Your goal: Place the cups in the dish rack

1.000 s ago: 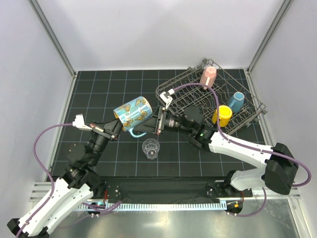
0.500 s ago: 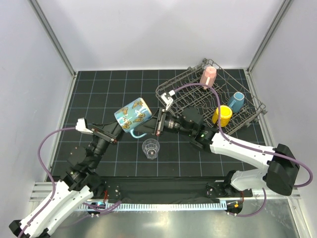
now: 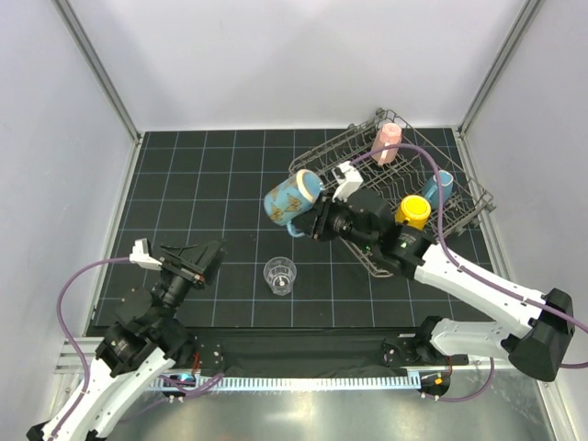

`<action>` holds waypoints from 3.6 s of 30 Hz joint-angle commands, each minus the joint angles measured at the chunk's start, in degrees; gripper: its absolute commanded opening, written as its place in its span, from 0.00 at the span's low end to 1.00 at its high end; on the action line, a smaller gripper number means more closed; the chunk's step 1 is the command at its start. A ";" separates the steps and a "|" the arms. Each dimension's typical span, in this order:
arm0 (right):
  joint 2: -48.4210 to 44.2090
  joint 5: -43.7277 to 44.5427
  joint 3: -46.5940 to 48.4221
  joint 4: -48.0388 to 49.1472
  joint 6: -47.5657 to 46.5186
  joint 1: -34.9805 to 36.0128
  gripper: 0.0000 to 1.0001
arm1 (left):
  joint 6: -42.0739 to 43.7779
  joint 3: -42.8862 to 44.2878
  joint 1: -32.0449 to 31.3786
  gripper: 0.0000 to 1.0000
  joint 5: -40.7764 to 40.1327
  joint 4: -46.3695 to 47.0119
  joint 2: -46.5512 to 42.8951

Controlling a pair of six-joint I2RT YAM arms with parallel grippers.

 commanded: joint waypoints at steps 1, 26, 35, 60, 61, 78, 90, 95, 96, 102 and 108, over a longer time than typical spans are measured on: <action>-3.75 8.85 4.49 0.14 -7.39 -4.61 0.04 | -0.81 1.89 0.00 0.81 -1.10 -6.60 -0.77; 27.18 24.50 15.21 6.72 -19.88 -29.14 0.04 | -2.75 0.31 -0.09 0.80 2.94 -11.17 0.63; 35.88 23.79 18.81 12.26 -19.62 -31.25 0.04 | -2.48 0.40 -0.09 0.80 2.33 -14.34 -0.68; 45.38 21.77 24.09 2.24 -18.21 -30.99 0.37 | -3.01 0.84 -0.09 0.80 4.78 -15.66 -0.68; 45.29 21.68 24.17 1.71 -18.21 -30.90 0.39 | -3.18 0.75 -0.09 0.80 5.31 -15.66 -0.60; 29.41 22.12 15.74 -9.53 -14.97 -27.39 0.77 | -3.62 3.83 -0.09 0.77 7.86 -18.64 4.06; 18.05 22.30 9.94 -17.62 -14.78 -17.72 0.77 | -0.02 10.24 0.00 0.75 10.94 -20.49 24.09; 15.77 20.02 9.76 -19.03 -15.22 -15.52 0.77 | -0.46 12.08 -0.09 0.75 7.35 -23.21 27.17; 15.41 18.79 9.76 -19.12 -15.22 -15.35 0.77 | 0.32 12.52 -0.09 0.75 6.73 -23.91 27.79; 12.52 17.99 10.29 -21.14 -15.75 -14.47 0.77 | 5.59 17.53 0.00 0.76 3.91 -27.26 34.63; 9.61 16.85 6.86 -19.82 -16.36 -14.47 0.77 | 12.98 24.91 0.00 0.77 3.13 -30.77 43.78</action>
